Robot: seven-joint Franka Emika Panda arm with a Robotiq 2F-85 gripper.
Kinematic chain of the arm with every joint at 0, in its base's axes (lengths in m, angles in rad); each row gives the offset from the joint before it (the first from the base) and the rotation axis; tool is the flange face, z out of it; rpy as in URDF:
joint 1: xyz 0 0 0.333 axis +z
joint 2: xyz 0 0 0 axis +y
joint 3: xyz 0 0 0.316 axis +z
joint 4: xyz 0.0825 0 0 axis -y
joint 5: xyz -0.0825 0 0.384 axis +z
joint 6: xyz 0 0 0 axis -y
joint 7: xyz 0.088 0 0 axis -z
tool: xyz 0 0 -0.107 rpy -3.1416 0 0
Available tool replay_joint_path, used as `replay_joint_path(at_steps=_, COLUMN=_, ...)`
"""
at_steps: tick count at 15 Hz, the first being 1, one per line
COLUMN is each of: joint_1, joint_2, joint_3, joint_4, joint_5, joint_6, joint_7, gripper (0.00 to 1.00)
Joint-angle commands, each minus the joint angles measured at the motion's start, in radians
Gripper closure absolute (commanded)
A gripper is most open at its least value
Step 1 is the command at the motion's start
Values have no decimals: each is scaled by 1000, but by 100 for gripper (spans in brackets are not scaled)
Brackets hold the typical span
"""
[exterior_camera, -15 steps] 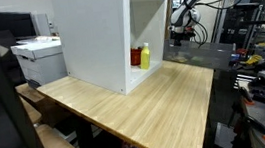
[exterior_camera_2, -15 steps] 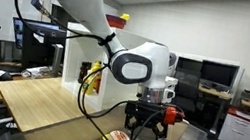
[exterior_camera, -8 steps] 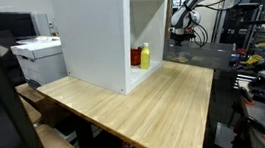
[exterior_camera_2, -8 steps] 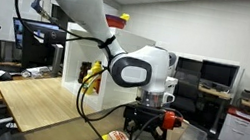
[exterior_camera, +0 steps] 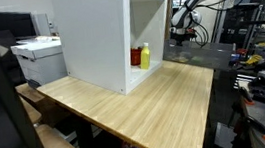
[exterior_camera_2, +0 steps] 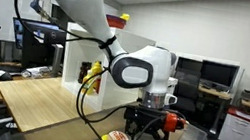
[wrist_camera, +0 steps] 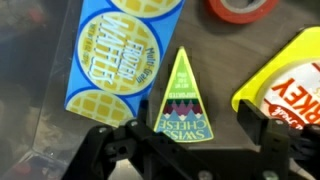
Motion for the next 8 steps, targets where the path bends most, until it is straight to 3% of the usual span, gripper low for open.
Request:
replay_joint_path(at_steps=1, joint_1=-13, joint_2=14, joint_3=-4, joint_4=22, joint_5=-3, joint_6=2, joint_7=26, gripper=9)
replay_joint_path(at_steps=8, joint_1=-22, joint_2=-13, joint_3=13, joint_4=6, joint_5=5, joint_6=-2, joint_7=5, gripper=9)
